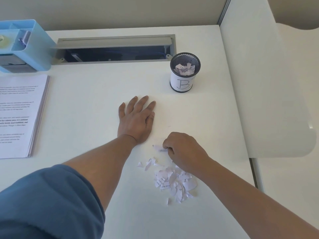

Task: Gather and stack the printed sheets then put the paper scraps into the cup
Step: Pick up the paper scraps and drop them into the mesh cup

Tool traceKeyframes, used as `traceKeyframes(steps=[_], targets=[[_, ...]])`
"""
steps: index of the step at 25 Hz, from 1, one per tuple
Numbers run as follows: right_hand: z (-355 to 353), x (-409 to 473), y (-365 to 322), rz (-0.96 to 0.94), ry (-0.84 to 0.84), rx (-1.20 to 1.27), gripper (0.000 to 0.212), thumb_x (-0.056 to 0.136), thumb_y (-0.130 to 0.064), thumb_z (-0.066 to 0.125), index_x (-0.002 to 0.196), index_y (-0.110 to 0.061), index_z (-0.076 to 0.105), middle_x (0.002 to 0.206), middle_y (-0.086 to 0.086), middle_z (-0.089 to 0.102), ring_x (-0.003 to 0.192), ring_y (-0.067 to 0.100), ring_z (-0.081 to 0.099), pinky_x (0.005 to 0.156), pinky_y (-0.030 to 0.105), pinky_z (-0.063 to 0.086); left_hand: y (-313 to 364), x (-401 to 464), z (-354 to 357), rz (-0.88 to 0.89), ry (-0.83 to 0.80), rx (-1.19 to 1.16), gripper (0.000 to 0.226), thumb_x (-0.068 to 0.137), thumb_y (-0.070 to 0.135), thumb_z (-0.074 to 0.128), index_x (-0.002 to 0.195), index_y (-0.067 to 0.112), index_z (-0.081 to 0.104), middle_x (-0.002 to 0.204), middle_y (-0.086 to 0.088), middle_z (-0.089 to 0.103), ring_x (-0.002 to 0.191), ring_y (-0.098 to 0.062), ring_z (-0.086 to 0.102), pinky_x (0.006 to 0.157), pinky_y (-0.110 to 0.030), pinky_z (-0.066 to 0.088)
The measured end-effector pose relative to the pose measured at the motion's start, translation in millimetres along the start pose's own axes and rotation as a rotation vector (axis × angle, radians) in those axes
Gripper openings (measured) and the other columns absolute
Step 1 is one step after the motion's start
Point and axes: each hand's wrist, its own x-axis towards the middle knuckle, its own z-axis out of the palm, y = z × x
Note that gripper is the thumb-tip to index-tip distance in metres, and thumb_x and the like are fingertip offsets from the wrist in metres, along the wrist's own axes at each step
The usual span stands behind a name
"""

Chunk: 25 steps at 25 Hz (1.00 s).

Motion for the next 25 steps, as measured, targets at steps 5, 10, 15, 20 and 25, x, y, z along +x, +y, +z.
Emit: traceKeyframes(steps=[5,10,15,20,25], targets=[[-17.6,-6.5,-2.3,0.104,0.173,0.37,0.024,0.091,-0.003,0.056,0.094,-0.016,0.076,0.094,-0.007,0.071,0.081,0.016,0.067,0.071,0.027,0.055,0.4,0.0,0.2,0.001,-0.004,0.001,0.049,0.109,0.044,0.026,0.157,0.042,0.036,0.17,0.013,0.019,0.158,-0.022,0.006,0.126,-0.051,-0.003],[-65.6,4.1,-4.1,0.123,0.361,0.548,0.019,0.085,-0.006,0.07,0.08,-0.022,0.077,0.075,-0.007,0.074,0.069,0.009,0.067,0.063,0.016,0.05,-0.3,-0.1,-0.1,0.005,0.0,0.003,0.049,0.109,0.044,0.026,0.157,0.042,0.035,0.17,0.013,0.018,0.157,-0.021,0.005,0.126,-0.051,-0.003],[-142.7,41.4,7.5,0.068,0.7,0.457,0.017,0.085,-0.01,0.071,0.079,-0.025,0.077,0.069,-0.016,0.07,0.063,-0.004,0.061,0.064,0.013,0.047,-0.9,0.7,0.4,0.006,0.01,-0.011,0.048,0.109,0.043,0.027,0.156,0.042,0.037,0.169,0.014,0.02,0.158,-0.022,0.006,0.126,-0.051,-0.003],[-173.8,89.1,25.6,0.088,0.724,0.171,0.017,0.088,-0.005,0.062,0.092,-0.013,0.077,0.082,-0.001,0.071,0.08,0.018,0.067,0.076,0.028,0.054,-1.2,0.5,0.9,0.01,0.008,0.002,0.048,0.109,0.043,0.028,0.156,0.042,0.037,0.169,0.013,0.021,0.157,-0.023,0.007,0.126,-0.052,-0.003],[-171.0,107.1,34.4,0.113,0.671,0.149,0.028,0.093,-0.004,0.054,0.104,-0.013,0.077,0.101,0.005,0.075,0.094,0.026,0.067,0.084,0.037,0.057,-1.9,0.9,2.6,0.012,0.015,-0.008,0.047,0.109,0.042,0.03,0.155,0.041,0.038,0.169,0.012,0.023,0.157,-0.024,0.009,0.126,-0.053,-0.001]])
